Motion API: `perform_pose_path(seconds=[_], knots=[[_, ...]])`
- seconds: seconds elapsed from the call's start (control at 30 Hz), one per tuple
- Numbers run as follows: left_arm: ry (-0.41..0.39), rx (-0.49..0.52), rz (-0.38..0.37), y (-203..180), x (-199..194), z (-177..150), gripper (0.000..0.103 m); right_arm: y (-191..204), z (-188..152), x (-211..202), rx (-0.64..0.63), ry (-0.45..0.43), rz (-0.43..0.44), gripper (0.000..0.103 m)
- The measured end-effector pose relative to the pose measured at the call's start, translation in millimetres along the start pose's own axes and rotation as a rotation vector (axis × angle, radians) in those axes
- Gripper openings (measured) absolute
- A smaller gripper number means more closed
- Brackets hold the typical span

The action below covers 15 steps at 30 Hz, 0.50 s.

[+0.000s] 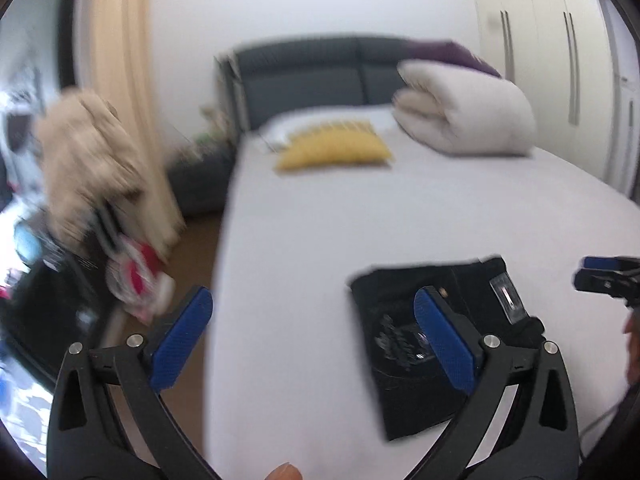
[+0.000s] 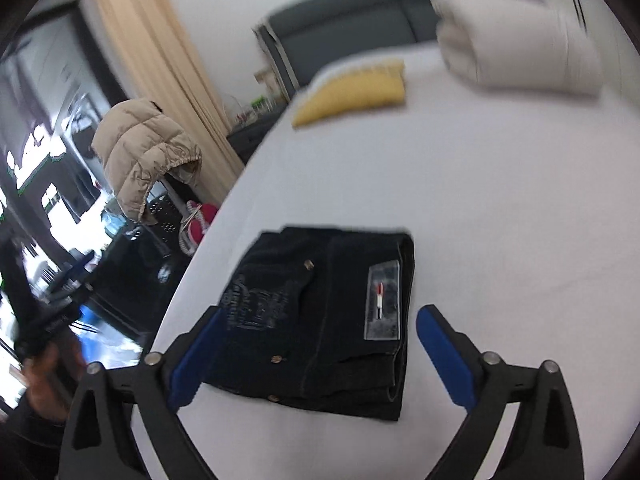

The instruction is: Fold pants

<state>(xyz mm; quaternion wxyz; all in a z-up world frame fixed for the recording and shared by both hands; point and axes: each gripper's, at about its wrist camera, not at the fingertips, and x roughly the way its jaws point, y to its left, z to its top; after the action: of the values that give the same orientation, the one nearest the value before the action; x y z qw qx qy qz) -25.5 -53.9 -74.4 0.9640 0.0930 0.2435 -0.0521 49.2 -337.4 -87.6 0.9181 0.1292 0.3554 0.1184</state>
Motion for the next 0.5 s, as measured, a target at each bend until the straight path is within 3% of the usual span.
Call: perform_pose_path(seconds=[0.1, 0.17, 0.23, 0.37, 0.5], knots=[[-0.114, 0.037, 0.191, -5.5, -56.1, 1.8, 0.103, 35.5, 0.1, -43.4, -0.103, -0.121, -0.07, 0.103], [-0.171, 0.022, 0.253, -6.2, -89.1, 1.3, 0.103, 55.7, 0.0, -67.6, -0.166, -0.197, -0.113, 0.103], [-0.166, 0.004, 0.244, 0.0, -112.8, 0.8, 0.103, 80.3, -2.5, -98.9, -0.237, -0.301, -0.186, 0.103], [-0.1, -0.085, 0.163, 12.5, -147.4, 1.7, 0.103, 110.0, -6.5, -134.3, -0.278, -0.405, -0.314, 0.103], [-0.015, -0.166, 0.103, 26.7, -170.0, -1.3, 0.103, 121.8, -3.2, -161.2, -0.2, -0.381, -0.268, 0.103]])
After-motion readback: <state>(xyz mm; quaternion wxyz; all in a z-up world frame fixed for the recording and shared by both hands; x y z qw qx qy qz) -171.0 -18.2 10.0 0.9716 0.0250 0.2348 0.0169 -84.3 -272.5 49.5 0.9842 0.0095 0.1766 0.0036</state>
